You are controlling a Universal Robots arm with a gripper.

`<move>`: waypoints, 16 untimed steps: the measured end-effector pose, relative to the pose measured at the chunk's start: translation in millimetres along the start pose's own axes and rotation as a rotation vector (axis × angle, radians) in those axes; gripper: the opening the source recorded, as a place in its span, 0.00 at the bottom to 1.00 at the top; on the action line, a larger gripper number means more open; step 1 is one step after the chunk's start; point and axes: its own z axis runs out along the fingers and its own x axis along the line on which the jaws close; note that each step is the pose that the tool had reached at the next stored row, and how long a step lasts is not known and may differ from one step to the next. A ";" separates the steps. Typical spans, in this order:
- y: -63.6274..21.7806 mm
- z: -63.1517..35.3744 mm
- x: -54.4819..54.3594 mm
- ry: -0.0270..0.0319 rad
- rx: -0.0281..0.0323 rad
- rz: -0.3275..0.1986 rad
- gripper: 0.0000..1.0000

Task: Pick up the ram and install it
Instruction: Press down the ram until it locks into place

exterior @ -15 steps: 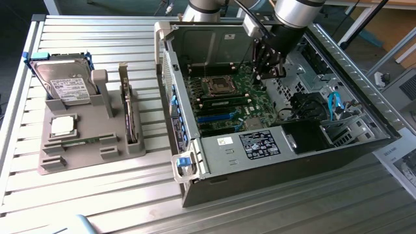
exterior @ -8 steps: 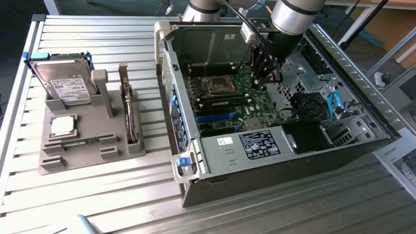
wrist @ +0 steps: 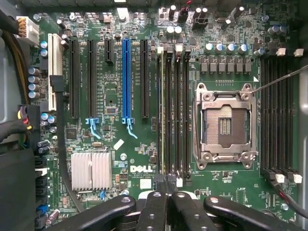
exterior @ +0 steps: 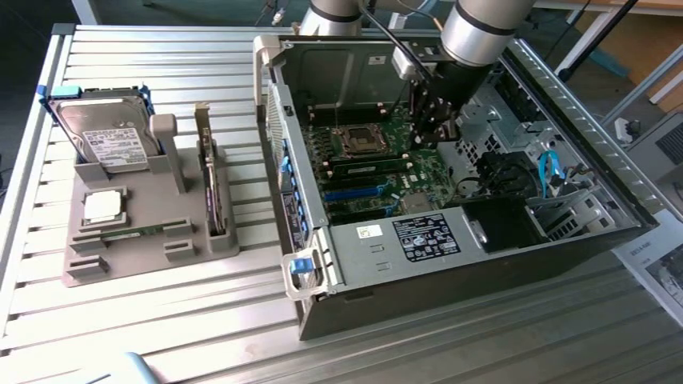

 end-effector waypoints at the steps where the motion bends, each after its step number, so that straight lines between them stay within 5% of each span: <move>1: 0.0 1.0 0.0 0.0000 0.0000 0.000 0.10; 16: -0.4 14.4 0.2 -0.0002 0.0002 0.000 0.10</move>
